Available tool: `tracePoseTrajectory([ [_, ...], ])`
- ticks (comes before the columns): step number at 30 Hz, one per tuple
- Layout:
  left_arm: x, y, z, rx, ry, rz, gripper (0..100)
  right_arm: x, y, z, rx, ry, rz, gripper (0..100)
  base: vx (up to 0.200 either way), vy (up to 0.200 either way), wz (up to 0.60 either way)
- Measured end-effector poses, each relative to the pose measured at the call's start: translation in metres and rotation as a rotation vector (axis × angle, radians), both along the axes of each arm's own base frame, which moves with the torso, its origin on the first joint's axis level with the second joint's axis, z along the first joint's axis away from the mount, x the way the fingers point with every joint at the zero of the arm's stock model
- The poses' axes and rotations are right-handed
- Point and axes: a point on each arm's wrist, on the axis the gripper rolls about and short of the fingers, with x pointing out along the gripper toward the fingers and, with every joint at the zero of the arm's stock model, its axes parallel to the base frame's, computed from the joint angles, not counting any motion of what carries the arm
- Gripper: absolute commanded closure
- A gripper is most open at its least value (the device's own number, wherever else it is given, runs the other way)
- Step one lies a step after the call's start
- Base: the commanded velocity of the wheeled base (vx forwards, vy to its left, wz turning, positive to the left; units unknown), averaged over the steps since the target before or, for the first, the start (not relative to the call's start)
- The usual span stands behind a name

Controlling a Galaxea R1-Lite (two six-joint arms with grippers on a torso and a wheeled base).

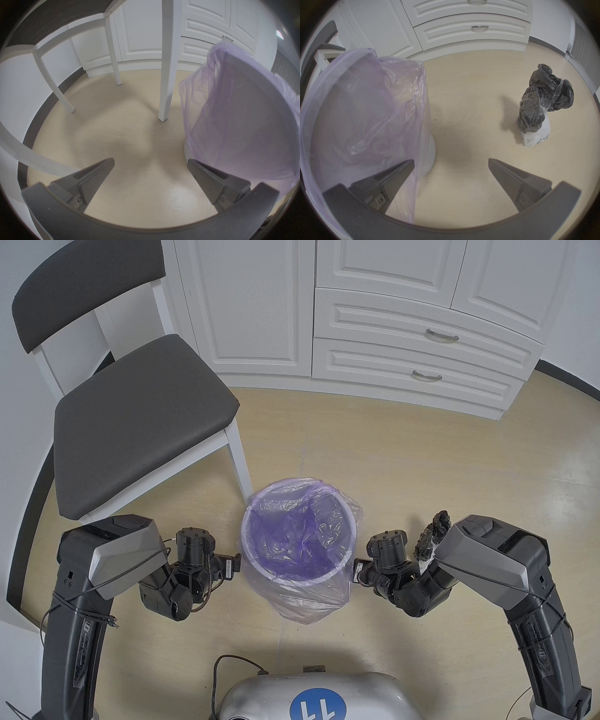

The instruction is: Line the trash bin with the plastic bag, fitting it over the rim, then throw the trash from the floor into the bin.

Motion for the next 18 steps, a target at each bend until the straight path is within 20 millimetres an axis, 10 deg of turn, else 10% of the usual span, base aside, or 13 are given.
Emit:
tracePoseTrajectory([
  [18,-0.014,0.000,-0.013,0.056,0.047,-0.013,0,-0.003,-0.008,-0.007,-0.135,0.044,-0.034,0,0.000,0.000,0.00],
])
